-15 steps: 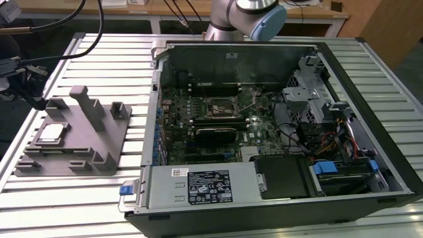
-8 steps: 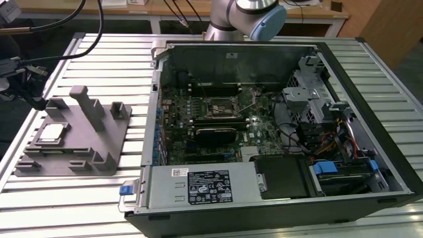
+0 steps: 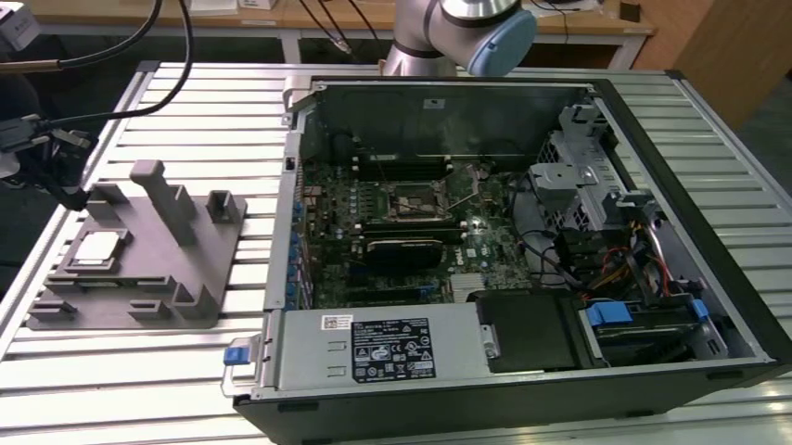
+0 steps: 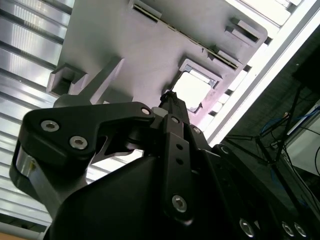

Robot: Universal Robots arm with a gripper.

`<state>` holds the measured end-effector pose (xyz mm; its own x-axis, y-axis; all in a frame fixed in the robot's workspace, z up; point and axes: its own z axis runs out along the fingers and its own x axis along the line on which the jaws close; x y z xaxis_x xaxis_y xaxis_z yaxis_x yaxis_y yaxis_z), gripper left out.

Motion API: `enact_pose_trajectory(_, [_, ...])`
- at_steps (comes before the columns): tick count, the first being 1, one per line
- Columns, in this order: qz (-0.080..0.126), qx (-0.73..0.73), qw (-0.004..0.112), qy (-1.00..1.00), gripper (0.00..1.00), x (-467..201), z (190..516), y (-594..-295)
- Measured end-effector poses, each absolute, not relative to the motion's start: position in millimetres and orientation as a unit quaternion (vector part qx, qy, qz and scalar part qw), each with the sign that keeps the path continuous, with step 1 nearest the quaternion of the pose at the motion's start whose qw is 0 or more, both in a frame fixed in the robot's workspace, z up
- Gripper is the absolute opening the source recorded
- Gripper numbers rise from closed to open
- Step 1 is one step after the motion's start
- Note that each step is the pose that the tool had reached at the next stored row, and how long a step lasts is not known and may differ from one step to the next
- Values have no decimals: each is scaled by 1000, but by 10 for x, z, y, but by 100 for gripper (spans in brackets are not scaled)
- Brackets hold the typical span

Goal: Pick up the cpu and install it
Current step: 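Pick up the cpu and move it towards the insertion slot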

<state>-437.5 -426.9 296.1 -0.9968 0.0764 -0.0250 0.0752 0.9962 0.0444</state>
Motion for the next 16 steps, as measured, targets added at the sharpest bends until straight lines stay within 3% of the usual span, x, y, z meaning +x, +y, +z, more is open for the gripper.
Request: enact_pose_trajectory(16, [22,38,13,999,11,-4502,2683,-4270])
